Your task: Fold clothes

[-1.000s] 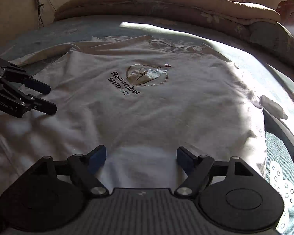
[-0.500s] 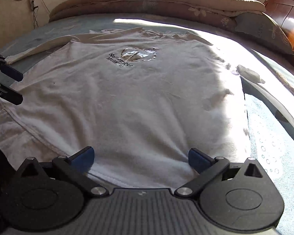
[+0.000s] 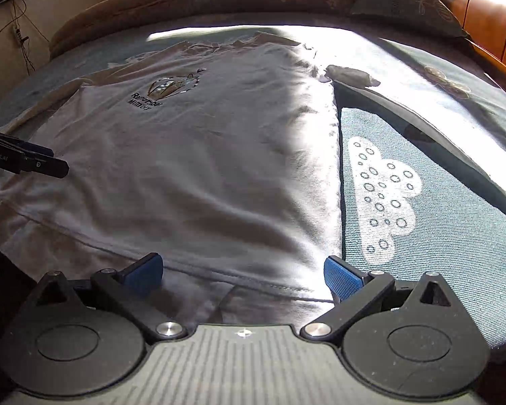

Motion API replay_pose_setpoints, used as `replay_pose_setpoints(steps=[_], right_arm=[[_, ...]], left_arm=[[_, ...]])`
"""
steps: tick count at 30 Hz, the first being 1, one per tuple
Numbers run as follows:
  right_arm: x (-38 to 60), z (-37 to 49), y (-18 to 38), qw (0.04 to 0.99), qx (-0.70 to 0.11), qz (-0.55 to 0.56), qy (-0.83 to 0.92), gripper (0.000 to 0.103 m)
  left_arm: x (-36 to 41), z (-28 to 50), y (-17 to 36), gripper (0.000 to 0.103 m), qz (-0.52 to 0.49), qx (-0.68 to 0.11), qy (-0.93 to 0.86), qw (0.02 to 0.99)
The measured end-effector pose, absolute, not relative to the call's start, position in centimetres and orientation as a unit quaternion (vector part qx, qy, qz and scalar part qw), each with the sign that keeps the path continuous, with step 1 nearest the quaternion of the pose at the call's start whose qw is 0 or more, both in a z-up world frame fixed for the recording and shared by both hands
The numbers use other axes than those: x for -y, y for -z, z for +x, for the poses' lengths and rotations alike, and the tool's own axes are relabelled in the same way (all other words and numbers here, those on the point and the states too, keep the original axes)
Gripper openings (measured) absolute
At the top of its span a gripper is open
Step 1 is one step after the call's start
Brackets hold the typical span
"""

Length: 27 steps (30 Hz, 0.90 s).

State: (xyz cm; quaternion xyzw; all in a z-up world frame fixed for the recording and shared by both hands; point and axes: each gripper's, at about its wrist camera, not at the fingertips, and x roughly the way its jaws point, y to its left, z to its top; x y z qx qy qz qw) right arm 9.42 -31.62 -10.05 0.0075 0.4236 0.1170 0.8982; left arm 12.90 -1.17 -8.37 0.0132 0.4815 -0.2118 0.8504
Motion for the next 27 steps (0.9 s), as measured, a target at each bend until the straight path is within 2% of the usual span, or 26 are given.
replay_pose_setpoints(steps=[5,10,18,22,27], right_arm=[[30.1,14.7,8.4,0.922,-0.368,0.003,-0.12,0.103],[28.8,19.5,10.1,0.915,-0.388,-0.007,-0.114,0.103],[29.2,11.9,11.8,0.908,-0.411,-0.02,-0.082,0.103],[29.5,10.3,11.9,0.911,-0.406,-0.01,-0.071,0.103],[29.3,10.7,11.8,0.91,-0.41,-0.01,-0.062,0.103]], left_arm=[[2.0,14.1,8.1,0.09,0.013,-0.48,0.204,0.853],[2.1,13.5,9.2,0.093,0.02,-0.486,0.202,0.85],[1.7,13.9,9.1,0.096,0.007,-0.493,0.207,0.845],[2.8,13.6,8.4,0.096,0.034,-0.498,0.212,0.84],[4.5,10.0,9.1,0.096,0.118,-0.525,0.257,0.803]])
